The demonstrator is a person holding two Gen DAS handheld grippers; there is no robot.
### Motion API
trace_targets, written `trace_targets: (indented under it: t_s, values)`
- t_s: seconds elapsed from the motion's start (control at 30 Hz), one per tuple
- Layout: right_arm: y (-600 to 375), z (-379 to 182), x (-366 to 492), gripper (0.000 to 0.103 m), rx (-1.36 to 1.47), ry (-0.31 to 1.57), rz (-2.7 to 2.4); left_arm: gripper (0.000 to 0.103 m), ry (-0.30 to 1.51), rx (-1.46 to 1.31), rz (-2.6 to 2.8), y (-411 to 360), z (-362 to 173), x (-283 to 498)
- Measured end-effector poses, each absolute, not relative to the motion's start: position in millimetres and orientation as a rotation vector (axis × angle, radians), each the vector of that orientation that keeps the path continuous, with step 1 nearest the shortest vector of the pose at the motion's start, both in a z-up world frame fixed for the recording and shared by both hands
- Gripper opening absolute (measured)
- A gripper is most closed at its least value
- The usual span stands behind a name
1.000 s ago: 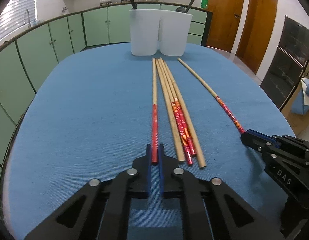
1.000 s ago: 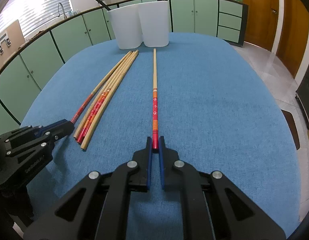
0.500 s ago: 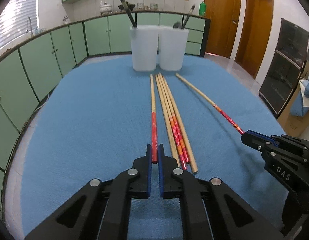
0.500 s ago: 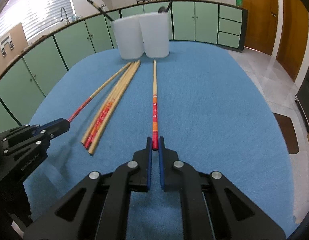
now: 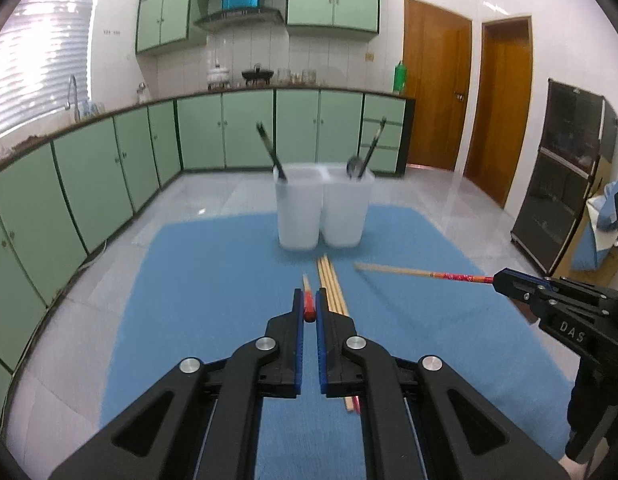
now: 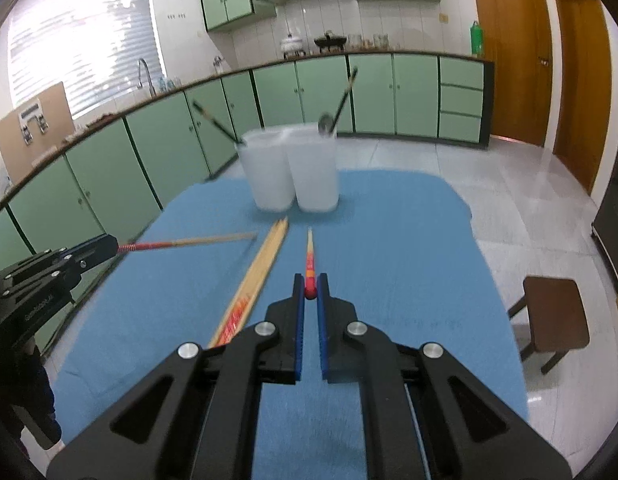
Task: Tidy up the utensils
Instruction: 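Lift both red-patterned chopsticks up toward the white cups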
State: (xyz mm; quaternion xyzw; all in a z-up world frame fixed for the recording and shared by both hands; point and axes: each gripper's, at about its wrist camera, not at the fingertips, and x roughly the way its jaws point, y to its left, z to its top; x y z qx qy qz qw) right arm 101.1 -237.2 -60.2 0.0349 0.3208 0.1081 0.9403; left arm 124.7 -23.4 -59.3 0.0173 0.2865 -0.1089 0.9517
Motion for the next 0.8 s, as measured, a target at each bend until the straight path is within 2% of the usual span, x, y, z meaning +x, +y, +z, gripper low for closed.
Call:
trace_targets:
  t_s: [0.37, 0.8]
  values:
    - [-237, 11, 129, 0.005, 0.064, 0.561, 0.301, 0.006, 0.518, 0.001, -0.276, -22, -14, 150]
    - [-240, 59, 167, 0.005, 0.075, 0.548, 0.354, 0.006, 0.473, 0.018, -0.322, -36, 18, 173]
